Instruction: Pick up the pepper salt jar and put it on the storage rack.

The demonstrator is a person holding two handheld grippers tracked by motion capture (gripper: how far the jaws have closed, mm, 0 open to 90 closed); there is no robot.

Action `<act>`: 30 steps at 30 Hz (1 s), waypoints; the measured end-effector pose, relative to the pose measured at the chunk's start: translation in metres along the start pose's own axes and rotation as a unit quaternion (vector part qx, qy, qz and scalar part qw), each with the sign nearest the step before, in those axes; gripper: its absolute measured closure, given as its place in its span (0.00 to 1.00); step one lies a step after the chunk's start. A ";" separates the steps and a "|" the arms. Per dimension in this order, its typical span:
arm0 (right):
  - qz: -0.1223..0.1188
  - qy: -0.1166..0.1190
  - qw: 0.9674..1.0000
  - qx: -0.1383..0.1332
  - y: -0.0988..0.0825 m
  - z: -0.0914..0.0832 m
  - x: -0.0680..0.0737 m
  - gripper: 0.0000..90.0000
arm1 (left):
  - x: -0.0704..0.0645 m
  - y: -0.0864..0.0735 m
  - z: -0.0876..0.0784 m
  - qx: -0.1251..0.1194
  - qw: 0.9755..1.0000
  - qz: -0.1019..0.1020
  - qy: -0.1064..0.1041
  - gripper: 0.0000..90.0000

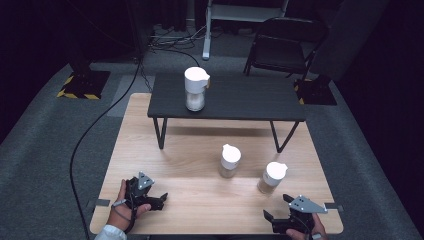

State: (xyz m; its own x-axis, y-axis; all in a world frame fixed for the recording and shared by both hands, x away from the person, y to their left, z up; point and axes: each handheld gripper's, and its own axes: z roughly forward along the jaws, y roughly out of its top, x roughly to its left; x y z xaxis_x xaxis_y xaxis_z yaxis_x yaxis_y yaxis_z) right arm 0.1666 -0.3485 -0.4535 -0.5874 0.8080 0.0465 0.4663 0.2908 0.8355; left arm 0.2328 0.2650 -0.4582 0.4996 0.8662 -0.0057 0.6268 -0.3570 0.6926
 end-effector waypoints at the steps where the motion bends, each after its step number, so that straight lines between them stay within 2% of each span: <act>1: 0.002 -0.002 1.000 -0.004 -0.001 0.000 0.004 0.06 | 0.000 0.000 0.000 0.000 1.000 0.000 0.000 0.00; 5: 0.009 -0.002 1.000 -0.015 -0.003 0.004 0.019 0.06 | 0.000 0.000 0.000 0.000 1.000 0.000 0.000 0.00; 9: -0.004 0.003 1.000 -0.017 -0.001 0.009 0.031 0.06 | 0.000 0.000 0.000 0.000 1.000 0.000 0.000 0.00; 12: -0.001 0.003 1.000 -0.025 0.000 0.012 0.036 0.06 | 0.000 0.000 0.000 0.000 1.000 0.000 0.000 0.00; 18: -0.011 -0.001 0.999 -0.037 0.003 0.019 0.047 0.06 | 0.000 0.000 0.000 0.000 1.000 -0.001 0.001 0.00; 23: -0.009 0.009 0.999 -0.046 0.008 0.026 0.054 0.06 | 0.000 0.000 0.000 0.001 1.000 -0.001 0.001 0.00; 30: -0.021 0.011 0.998 -0.051 0.017 0.040 0.068 0.06 | 0.000 0.000 0.000 0.001 1.000 0.000 0.001 0.00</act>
State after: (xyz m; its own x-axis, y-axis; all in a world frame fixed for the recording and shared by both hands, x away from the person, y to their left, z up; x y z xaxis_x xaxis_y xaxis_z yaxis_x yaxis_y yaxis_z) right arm 0.1611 -0.2685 -0.4576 -0.6197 0.7846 0.0202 0.3706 0.2698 0.8887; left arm 0.2324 0.2648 -0.4579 0.4985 0.8669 -0.0051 0.6282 -0.3572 0.6913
